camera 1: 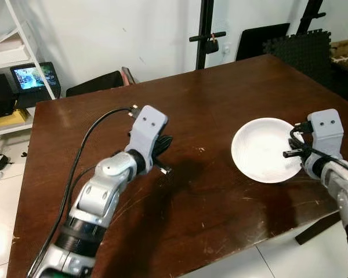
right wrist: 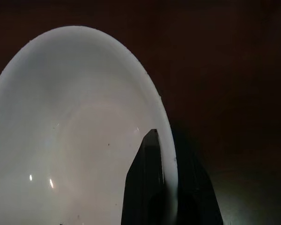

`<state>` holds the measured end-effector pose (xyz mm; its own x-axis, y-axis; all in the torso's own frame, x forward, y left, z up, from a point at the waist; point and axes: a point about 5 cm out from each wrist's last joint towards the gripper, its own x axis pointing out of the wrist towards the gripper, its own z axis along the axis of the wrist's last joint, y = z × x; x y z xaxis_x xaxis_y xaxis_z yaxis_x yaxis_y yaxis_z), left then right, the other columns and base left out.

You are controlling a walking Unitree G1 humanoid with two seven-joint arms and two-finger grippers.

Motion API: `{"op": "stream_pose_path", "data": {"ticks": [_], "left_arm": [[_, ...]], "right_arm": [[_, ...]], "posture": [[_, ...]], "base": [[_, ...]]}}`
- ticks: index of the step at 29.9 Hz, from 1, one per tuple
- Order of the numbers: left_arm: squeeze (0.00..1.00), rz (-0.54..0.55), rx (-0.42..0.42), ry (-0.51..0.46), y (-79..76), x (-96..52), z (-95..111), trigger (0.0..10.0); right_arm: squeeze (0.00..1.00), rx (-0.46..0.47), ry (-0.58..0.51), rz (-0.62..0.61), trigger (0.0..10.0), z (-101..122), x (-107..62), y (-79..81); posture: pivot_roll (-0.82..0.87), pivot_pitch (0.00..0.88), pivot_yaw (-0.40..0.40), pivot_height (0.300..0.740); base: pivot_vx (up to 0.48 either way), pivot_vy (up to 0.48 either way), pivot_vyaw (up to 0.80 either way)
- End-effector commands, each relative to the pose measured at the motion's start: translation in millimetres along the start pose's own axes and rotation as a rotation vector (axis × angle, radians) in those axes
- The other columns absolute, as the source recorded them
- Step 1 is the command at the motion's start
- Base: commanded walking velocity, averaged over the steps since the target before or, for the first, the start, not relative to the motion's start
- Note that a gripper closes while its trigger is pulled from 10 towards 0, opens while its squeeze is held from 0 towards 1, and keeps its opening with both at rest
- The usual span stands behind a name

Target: Setting the table

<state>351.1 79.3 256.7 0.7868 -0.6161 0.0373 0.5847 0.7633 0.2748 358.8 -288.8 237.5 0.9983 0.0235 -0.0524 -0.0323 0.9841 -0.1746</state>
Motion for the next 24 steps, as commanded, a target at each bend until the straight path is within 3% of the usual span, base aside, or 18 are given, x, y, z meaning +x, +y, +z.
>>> {"op": "stream_pose_path", "data": {"ticks": [1,2,9,10,11,12,13,17,18,19,20,21,24], "left_arm": [[0.0,-0.006,0.005,0.027,1.0,-0.9,-7.1,10.0],[0.0,-0.004,0.01,0.013,2.0,1.0,-2.8,10.0],[0.0,-0.018,0.011,-0.015,3.1,1.2,4.3,10.0],[0.0,-0.02,0.01,-0.015,3.5,1.4,4.0,10.0],[0.0,-0.021,0.011,-0.015,3.3,1.6,3.6,10.0],[0.0,-0.022,0.011,-0.015,3.2,1.7,3.3,10.0],[0.0,-0.023,0.009,-0.015,2.6,1.9,3.0,10.0],[0.0,-0.026,0.007,-0.016,0.7,2.2,2.2,10.0],[0.0,-0.028,0.007,-0.017,0.0,2.4,2.0,10.0],[0.0,-0.029,0.006,-0.018,0.0,2.4,1.9,10.0],[0.0,-0.029,0.005,-0.018,0.0,2.4,1.9,10.0],[0.0,-0.024,0.005,-0.018,0.4,2.2,2.0,10.0],[0.0,-0.017,0.0,-0.02,0.7,2.0,2.0,10.0]], "right_arm": [[0.0,0.043,0.039,0.001,10.0,-10.5,0.1,0.4],[0.0,0.129,0.044,-0.06,10.0,-11.9,4.2,-5.9],[0.0,0.298,0.098,-0.235,10.0,-14.9,4.0,-32.3],[0.26,0.311,0.095,-0.246,10.0,-14.4,3.2,-35.0],[0.84,0.336,0.093,-0.258,10.0,-14.2,2.6,-37.4],[0.84,0.35,0.091,-0.263,10.0,-14.1,2.4,-38.5],[1.0,0.368,0.076,-0.262,10.0,-12.8,2.8,-38.7],[1.0,0.407,0.023,-0.254,10.0,-6.5,4.5,-39.0],[1.0,0.38,-0.042,-0.261,10.0,2.7,4.9,-40.7],[0.13,0.364,-0.083,-0.259,10.0,9.7,4.7,-41.1],[0.13,0.354,-0.109,-0.257,10.0,14.2,4.4,-41.2],[0.0,0.289,-0.184,-0.279,10.0,26.5,1.9,-42.7],[0.0,0.254,-0.233,-0.291,10.0,35.3,0.7,-40.7]], "posture": [[-0.03,0.171,0.176,0.74],[-0.02,0.17,0.176,0.74],[-0.02,0.17,0.17,0.74],[-0.02,0.17,0.17,0.74],[-0.02,0.17,0.168,0.74],[-0.02,0.17,0.168,0.74],[-0.02,0.17,0.168,0.74],[-0.02,0.172,0.168,0.74],[-0.02,0.172,0.168,0.74],[-0.02,0.172,0.168,0.74],[-0.02,0.172,0.168,0.74],[-0.02,0.173,0.167,0.74],[-0.03,0.174,0.167,0.74]], "base": [[0.0,0.0,0.0],[0.0,0.0,0.0],[0.0,0.0,0.0],[0.0,0.0,0.0],[0.0,0.0,0.0],[0.0,0.0,0.0],[0.0,0.0,0.0],[0.0,0.0,0.0],[0.0,0.0,0.0],[0.0,0.0,0.0],[0.0,0.0,0.0],[0.0,0.0,0.0],[0.0,0.0,0.0]]}}
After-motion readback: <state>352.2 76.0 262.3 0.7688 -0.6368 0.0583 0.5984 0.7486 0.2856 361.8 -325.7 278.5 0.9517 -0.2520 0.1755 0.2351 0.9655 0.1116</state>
